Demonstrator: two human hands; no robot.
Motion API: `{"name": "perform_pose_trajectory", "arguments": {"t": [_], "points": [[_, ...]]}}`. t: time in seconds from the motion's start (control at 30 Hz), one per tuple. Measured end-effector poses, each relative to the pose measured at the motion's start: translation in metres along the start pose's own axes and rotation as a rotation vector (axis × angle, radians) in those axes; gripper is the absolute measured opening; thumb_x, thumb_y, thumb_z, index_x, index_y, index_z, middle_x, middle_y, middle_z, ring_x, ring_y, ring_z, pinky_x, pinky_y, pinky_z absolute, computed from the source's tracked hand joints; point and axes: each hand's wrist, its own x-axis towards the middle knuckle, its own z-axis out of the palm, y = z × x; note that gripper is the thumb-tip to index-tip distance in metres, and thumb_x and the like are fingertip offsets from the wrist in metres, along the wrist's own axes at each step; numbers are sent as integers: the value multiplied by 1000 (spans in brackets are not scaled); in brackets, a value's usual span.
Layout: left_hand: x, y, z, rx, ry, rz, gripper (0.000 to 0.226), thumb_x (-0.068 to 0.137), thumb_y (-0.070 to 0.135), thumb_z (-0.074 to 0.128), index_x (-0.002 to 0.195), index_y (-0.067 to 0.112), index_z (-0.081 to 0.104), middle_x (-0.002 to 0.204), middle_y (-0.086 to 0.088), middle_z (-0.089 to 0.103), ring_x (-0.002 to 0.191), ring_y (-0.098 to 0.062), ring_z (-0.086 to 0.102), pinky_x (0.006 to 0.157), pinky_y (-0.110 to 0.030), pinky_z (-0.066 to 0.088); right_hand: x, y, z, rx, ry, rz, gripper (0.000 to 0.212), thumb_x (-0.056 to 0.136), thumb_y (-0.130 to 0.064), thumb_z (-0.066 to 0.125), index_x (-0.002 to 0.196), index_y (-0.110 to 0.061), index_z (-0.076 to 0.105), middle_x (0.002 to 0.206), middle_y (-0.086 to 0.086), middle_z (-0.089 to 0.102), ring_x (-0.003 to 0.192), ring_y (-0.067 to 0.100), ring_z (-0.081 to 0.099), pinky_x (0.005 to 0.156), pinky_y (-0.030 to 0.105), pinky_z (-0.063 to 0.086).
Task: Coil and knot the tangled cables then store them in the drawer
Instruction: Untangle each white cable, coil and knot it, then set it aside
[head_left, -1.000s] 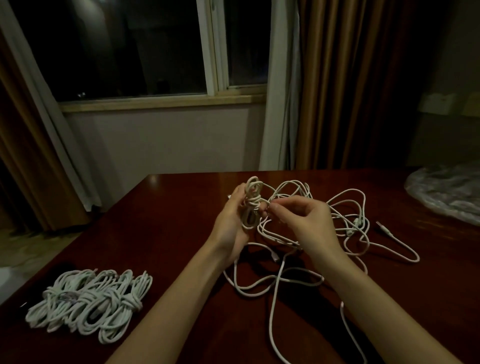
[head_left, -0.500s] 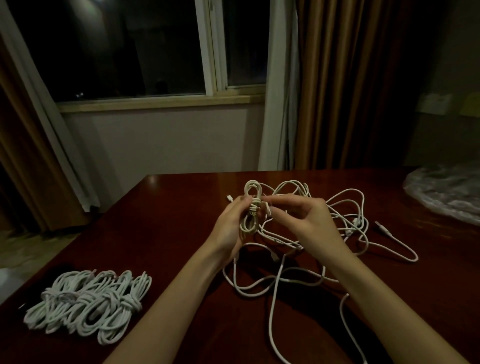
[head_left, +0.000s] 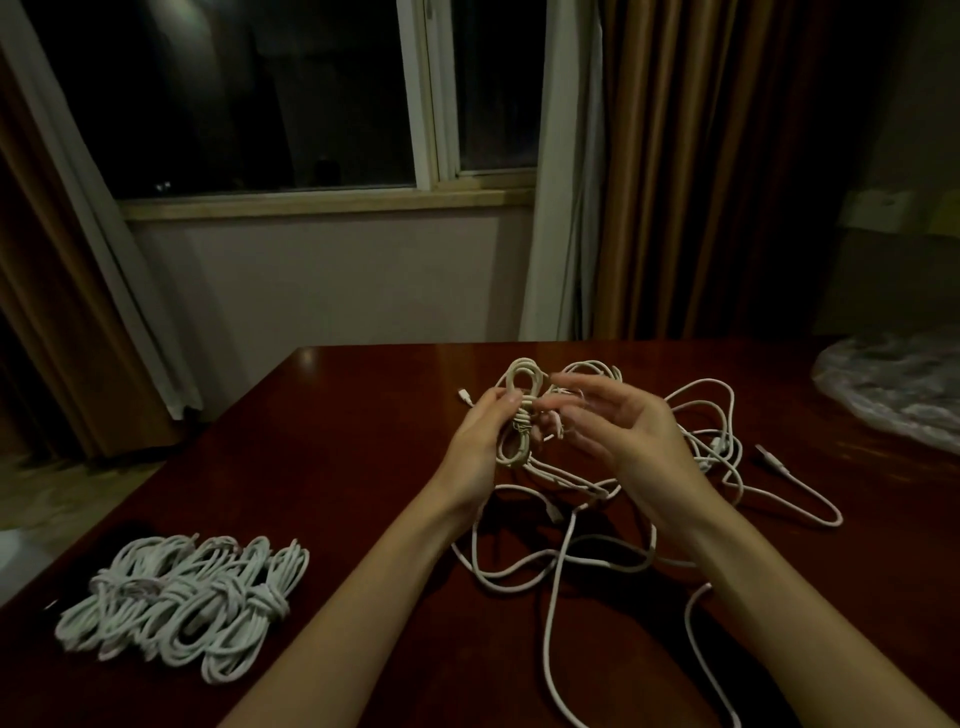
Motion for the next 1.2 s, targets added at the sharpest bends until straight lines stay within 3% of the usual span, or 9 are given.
{"name": "perform_pose_trajectory", "arguments": {"t": [0.1, 0.33, 0.5, 0.6, 0.73, 0.83, 0.9, 1.03, 1.2], "points": [[-1, 2, -2, 10, 2, -18, 27, 103, 20, 37, 86, 14, 58, 69, 9, 65, 67, -2, 60, 70, -23, 44, -1, -1, 2, -37, -5, -27, 24, 78, -8, 68, 102, -7, 71, 96, 5, 76, 94, 16, 71, 78, 20, 54], [-5, 0, 2, 270, -54, 53, 12, 104, 29, 34, 104, 24, 45, 106, 4, 57, 104, -12, 58, 88, -30, 47, -3, -5, 1, -118, 68, -91, 17, 72, -21, 69, 87, -13, 74, 84, 1, 76, 83, 13, 72, 71, 17, 54], [-7, -3, 0, 377, -99, 151, 5, 105, 26, 33, 105, 24, 37, 98, 6, 58, 83, 10, 60, 71, -16, 48, -2, -2, 1, -49, 97, 24, 17, 70, -24, 71, 82, -14, 76, 84, 3, 76, 83, 12, 72, 68, 17, 54], [-7, -6, 0, 410, -124, 191, 5, 105, 24, 33, 102, 28, 36, 95, 1, 60, 83, -1, 61, 74, -25, 49, 0, -2, 0, -27, 99, 75, 11, 65, -27, 74, 71, -18, 77, 79, 5, 75, 74, 9, 70, 64, 15, 52], [-9, -7, 1, 446, -136, 265, 6, 98, 33, 35, 103, 30, 36, 82, 0, 58, 69, -6, 59, 64, -28, 48, 1, 0, 0, -96, 92, 137, 25, 62, -36, 76, 70, -13, 73, 82, 12, 72, 83, 19, 70, 76, 27, 56], [-10, -8, 4, 483, -137, 275, 11, 96, 41, 35, 105, 36, 35, 93, -17, 62, 85, -30, 65, 77, -48, 53, 4, 0, -1, 42, 130, 190, 18, 62, -26, 76, 64, -15, 62, 73, 2, 69, 70, 10, 68, 62, 19, 52], [-11, -9, 4, 482, -131, 277, 5, 95, 42, 36, 100, 42, 35, 95, -23, 60, 86, -39, 62, 78, -56, 51, 5, 0, -1, 106, 126, 220, 22, 62, -23, 77, 76, -14, 63, 78, 2, 68, 66, 8, 66, 58, 16, 50], [-11, -10, 4, 483, -123, 294, 8, 95, 38, 36, 102, 34, 36, 95, -21, 57, 83, -39, 60, 72, -51, 52, 5, 2, 0, 84, 83, 241, 14, 76, -12, 73, 90, -13, 69, 81, 0, 71, 67, 7, 65, 59, 15, 50], [-10, -13, 3, 540, -123, 337, 7, 96, 40, 36, 102, 38, 35, 95, -20, 60, 83, -37, 61, 74, -53, 49, 4, 4, 0, -101, 85, 143, 6, 85, -12, 69, 91, -13, 69, 91, 18, 66, 71, 17, 60, 59, 19, 49]]}}
